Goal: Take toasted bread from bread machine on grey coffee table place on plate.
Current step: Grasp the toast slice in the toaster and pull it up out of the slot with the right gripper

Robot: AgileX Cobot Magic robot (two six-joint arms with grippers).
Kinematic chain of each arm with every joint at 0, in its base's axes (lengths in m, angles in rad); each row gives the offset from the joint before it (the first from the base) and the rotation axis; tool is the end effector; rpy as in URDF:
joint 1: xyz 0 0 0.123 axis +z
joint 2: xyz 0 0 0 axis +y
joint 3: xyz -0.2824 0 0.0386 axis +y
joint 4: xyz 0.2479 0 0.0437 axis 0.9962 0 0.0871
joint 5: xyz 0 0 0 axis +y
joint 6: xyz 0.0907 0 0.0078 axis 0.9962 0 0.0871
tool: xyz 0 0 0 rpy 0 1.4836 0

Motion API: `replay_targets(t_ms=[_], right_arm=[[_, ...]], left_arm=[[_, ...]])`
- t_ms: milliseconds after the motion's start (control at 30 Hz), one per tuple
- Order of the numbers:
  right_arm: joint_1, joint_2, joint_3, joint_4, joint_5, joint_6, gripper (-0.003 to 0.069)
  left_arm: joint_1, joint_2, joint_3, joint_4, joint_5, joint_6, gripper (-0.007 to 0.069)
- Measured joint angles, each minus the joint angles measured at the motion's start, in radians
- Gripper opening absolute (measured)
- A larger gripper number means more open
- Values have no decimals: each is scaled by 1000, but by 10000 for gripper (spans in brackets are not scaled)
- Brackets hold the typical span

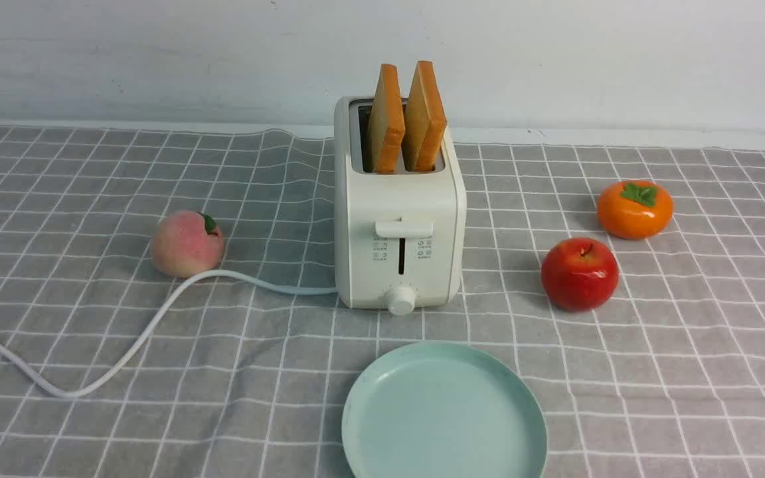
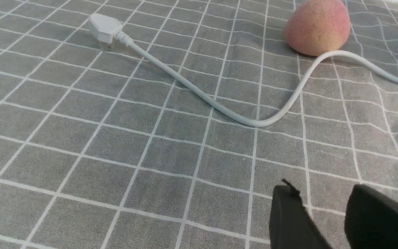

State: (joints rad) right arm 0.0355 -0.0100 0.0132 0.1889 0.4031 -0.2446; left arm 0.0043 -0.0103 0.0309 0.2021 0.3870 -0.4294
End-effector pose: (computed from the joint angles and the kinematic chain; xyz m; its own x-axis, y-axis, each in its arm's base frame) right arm 0.0513 0.0086 0.1736 -0.2992 -0.0809 -0.9507 -0.1268 0.9909 -0.0444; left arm 0.0522 0.0071 0.1692 -0.2809 -0.2401 -0.9292 -0.1479 0.9675 -0.2052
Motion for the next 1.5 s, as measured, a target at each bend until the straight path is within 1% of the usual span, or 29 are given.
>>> replay_targets(t_ms=[467, 733, 867, 967, 1067, 1100, 1133, 1200, 1300, 1500], right_arm=[[0, 0, 0, 8, -4, 0, 240], [0, 0, 9, 8, -72, 0, 240], [0, 0, 12, 26, -158, 0, 240], [0, 0, 12, 60, -248, 0, 240], [0, 0, 12, 68, -342, 0, 240], [0, 0, 12, 67, -349, 0, 240], [0, 0, 12, 69, -403, 0, 240], [0, 0, 12, 71, -452, 0, 240], [0, 0, 12, 89, -491, 0, 240], [0, 0, 12, 95, -492, 0, 240]], left_arm=[[0, 0, 0, 1, -1, 0, 238], [0, 0, 0, 1, -15, 0, 238], [0, 0, 0, 0, -100, 0, 238], [0, 0, 0, -11, -219, 0, 238], [0, 0, 0, -18, -350, 0, 238], [0, 0, 0, -18, -358, 0, 238], [0, 0, 0, -22, -427, 0, 238], [0, 0, 0, -22, -484, 0, 238], [0, 0, 0, -22, -525, -10, 238], [0, 0, 0, -22, -524, -42, 238]])
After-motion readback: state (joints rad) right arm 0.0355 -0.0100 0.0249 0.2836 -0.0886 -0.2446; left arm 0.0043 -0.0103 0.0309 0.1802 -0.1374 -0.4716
